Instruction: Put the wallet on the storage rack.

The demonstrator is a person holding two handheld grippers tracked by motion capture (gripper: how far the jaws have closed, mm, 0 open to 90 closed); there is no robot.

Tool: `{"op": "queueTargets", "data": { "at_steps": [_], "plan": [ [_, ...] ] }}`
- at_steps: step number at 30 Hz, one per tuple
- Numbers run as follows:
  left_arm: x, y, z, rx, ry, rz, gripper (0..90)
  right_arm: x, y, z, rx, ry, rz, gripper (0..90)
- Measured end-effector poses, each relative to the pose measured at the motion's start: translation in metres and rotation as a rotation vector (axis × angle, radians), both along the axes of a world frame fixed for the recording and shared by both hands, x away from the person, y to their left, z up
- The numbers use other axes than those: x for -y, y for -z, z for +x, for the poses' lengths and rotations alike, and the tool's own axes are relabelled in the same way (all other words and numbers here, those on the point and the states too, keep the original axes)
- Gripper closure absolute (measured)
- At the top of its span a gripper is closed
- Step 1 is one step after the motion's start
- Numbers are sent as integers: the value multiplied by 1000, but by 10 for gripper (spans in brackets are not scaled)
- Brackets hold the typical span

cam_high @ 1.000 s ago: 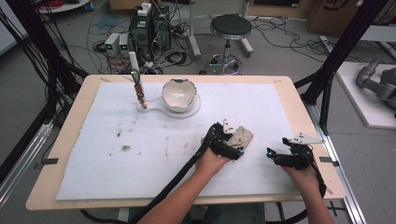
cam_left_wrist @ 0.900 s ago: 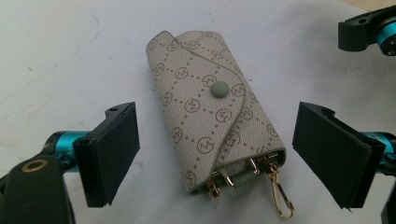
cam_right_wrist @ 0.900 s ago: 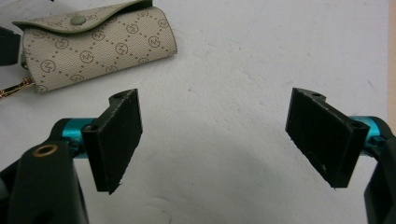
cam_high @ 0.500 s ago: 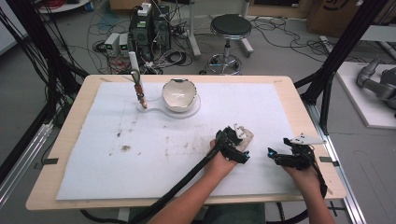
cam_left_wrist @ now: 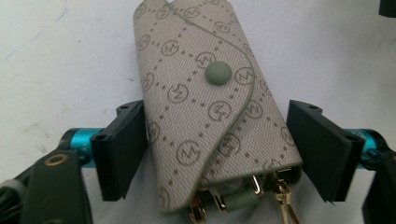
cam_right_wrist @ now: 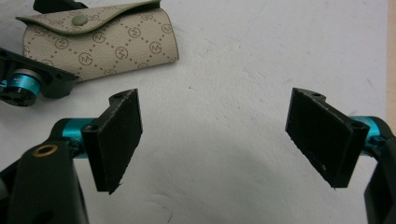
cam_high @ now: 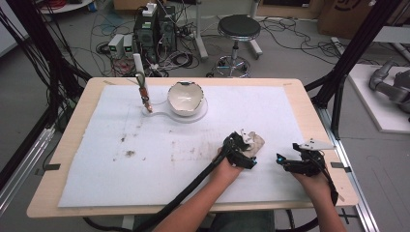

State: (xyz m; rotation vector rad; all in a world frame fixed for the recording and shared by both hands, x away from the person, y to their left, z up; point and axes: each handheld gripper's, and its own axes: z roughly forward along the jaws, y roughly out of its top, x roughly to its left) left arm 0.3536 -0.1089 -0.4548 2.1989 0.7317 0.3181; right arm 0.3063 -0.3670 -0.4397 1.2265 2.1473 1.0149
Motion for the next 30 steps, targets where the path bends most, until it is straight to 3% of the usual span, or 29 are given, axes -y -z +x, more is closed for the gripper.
{"op": "queueTargets", "data": {
  "at_steps": [8, 17, 27, 30],
  "plan": [
    [-2, -1, -1, 10, 0, -4, 357, 0, 0, 1, 4, -6, -3, 189],
    [-11, -4, 1, 11, -8, 0, 370, 0, 0, 1, 7, -8, -3, 189],
    [-52, -26, 3, 41, -48, -48, 370, -6, 1, 3, 0, -19, -11, 190],
    [-74, -36, 3, 50, -68, -59, 370, -11, 1, 4, -2, -30, -16, 189]
  ]
}}
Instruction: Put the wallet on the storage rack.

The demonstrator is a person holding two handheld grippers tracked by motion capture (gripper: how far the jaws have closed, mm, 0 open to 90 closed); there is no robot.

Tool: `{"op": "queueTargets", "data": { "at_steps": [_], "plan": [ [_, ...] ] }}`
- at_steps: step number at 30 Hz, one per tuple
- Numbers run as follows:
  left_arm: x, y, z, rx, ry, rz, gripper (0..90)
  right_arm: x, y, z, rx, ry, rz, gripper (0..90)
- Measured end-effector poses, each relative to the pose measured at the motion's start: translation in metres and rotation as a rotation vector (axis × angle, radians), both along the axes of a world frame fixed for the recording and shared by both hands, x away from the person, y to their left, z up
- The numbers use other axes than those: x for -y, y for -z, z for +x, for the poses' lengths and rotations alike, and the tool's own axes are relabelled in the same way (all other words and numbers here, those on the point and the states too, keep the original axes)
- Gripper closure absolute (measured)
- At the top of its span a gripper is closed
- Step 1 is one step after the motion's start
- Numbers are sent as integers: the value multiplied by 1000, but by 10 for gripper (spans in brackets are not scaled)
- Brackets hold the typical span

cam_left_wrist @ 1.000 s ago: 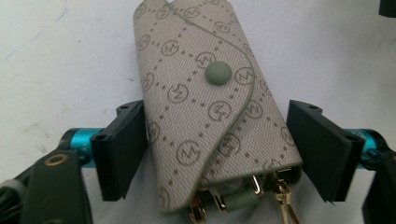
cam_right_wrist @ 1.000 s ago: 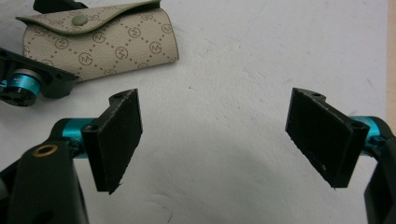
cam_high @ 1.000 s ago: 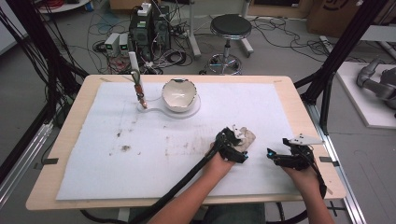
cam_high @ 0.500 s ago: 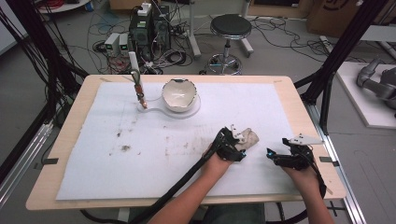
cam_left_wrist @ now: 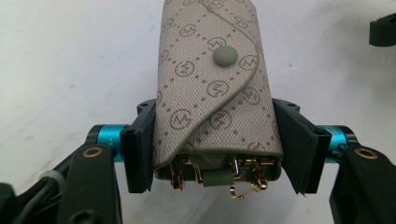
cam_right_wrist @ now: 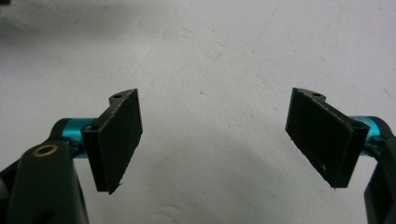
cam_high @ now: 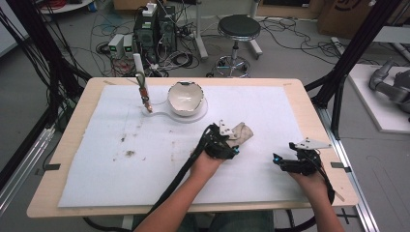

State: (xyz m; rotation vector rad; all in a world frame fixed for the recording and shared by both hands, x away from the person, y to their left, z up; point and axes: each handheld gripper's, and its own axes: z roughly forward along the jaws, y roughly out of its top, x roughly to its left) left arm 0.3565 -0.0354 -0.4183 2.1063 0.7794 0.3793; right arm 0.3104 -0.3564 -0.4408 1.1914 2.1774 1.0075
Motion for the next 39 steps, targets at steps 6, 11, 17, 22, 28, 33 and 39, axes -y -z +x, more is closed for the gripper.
{"op": "queueTargets", "data": {
  "at_steps": [6, 11, 17, 22, 28, 33, 39],
  "plan": [
    [-30, -14, -1, 17, -26, -13, 370, -7, 1, 3, -4, -12, -7, 190],
    [-70, -29, -5, 35, -70, -12, 370, -13, 2, 8, -8, -27, -14, 189],
    [-107, -38, -10, 47, -117, -16, 370, -22, 2, 14, -10, -48, -18, 190],
    [-147, -47, -15, 71, -163, -13, 369, -28, 3, 17, -13, -65, -23, 189],
    [-171, -51, -19, 83, -206, -13, 369, -34, 3, 21, -18, -74, -27, 189],
    [-179, -52, -16, 88, -217, 5, 370, -37, 3, 22, -15, -81, -31, 189],
    [-178, -55, -4, 93, -218, 20, 369, -37, 3, 21, -16, -80, -32, 189]
  ]
}}
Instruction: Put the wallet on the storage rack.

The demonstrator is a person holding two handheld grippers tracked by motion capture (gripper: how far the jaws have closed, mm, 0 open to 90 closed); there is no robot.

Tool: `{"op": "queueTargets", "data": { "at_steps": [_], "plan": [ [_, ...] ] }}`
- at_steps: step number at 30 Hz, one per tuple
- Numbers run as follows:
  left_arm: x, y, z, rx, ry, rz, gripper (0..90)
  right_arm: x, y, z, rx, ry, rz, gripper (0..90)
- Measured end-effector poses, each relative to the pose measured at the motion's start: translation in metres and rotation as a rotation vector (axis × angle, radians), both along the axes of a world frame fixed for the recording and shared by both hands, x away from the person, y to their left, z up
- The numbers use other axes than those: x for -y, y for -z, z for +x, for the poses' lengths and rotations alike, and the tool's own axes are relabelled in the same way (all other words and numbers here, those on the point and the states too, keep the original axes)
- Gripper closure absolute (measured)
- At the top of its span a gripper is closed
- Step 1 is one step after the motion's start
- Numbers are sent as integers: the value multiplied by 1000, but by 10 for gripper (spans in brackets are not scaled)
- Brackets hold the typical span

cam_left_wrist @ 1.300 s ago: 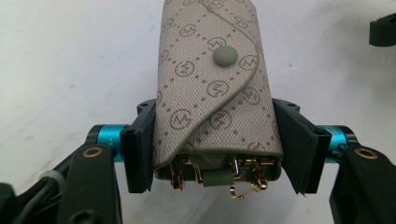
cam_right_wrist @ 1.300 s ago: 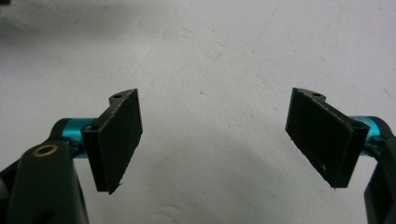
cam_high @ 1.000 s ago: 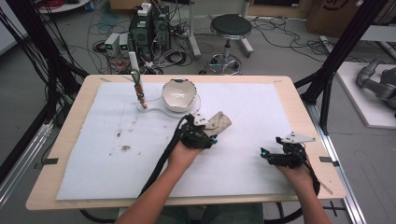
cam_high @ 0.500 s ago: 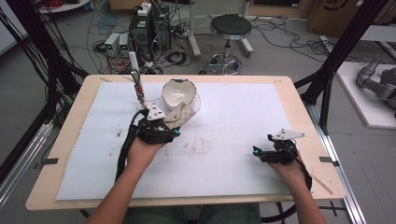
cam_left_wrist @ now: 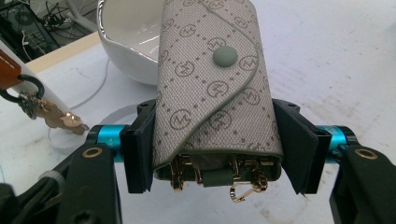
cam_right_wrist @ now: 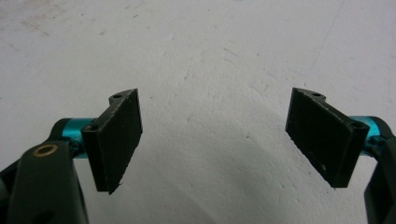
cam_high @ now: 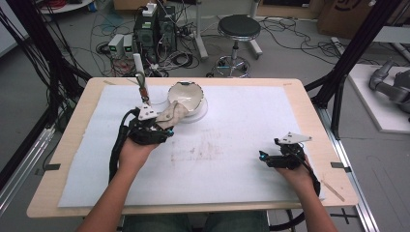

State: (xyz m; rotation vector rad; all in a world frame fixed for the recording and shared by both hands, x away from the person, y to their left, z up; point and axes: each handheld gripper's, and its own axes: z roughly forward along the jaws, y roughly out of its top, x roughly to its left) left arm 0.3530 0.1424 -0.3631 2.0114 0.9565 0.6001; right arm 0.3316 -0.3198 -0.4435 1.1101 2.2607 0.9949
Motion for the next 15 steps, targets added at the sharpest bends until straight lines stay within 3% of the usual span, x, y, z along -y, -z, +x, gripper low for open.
{"op": "queueTargets", "data": {
  "at_steps": [7, 15],
  "plan": [
    [6, -2, 20, -4, -13, 22, 369, -4, 2, -2, -5, -13, -20, 189],
    [13, 5, 51, -40, -36, 61, 368, -5, 2, -6, -6, -18, -23, 189]
  ]
}}
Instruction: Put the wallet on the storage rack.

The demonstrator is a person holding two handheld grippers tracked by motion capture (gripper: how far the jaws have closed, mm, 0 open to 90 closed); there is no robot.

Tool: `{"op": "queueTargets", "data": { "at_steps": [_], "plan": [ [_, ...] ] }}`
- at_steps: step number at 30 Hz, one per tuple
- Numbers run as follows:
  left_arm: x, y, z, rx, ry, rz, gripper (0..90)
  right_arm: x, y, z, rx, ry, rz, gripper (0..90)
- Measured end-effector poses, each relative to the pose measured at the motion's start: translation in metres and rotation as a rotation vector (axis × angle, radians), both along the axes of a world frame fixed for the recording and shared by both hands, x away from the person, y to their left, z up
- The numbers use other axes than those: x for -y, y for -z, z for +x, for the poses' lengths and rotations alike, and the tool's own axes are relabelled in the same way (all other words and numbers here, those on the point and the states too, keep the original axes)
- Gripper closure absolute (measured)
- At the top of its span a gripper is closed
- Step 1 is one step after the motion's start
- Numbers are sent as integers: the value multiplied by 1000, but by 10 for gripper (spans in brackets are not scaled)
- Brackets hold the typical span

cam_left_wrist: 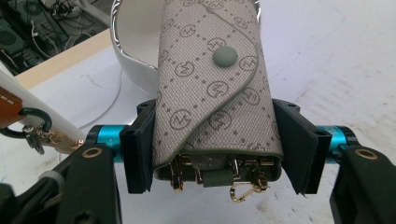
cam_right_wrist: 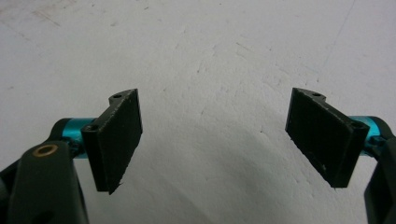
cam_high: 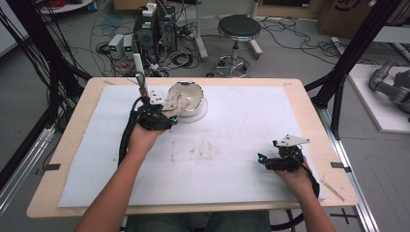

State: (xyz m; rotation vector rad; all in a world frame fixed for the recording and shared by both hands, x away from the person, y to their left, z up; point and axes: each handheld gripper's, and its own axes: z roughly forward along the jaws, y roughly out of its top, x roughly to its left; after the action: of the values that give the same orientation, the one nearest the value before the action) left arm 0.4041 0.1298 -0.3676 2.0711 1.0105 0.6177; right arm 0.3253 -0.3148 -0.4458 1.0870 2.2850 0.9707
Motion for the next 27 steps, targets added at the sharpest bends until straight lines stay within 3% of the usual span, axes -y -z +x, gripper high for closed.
{"op": "queueTargets", "data": {
  "at_steps": [10, 16, 21, 24, 25, 27],
  "plan": [
    [17, -2, 23, -28, 13, 23, 367, 6, 1, -7, 2, 12, -11, 189],
    [26, -1, 40, -51, 1, 62, 366, 10, 0, -11, 9, 18, -10, 190],
    [29, 5, 51, -64, 2, 52, 366, 11, 0, -12, 10, 22, -7, 190],
    [29, 5, 52, -36, -9, 63, 365, 11, 0, -11, 13, 19, -7, 190],
    [30, 2, 57, -58, -3, 50, 365, 10, -1, -11, 13, 15, -10, 189],
    [32, 0, 59, -63, -5, 60, 364, 8, -1, -11, 15, 11, -14, 189]
  ]
}}
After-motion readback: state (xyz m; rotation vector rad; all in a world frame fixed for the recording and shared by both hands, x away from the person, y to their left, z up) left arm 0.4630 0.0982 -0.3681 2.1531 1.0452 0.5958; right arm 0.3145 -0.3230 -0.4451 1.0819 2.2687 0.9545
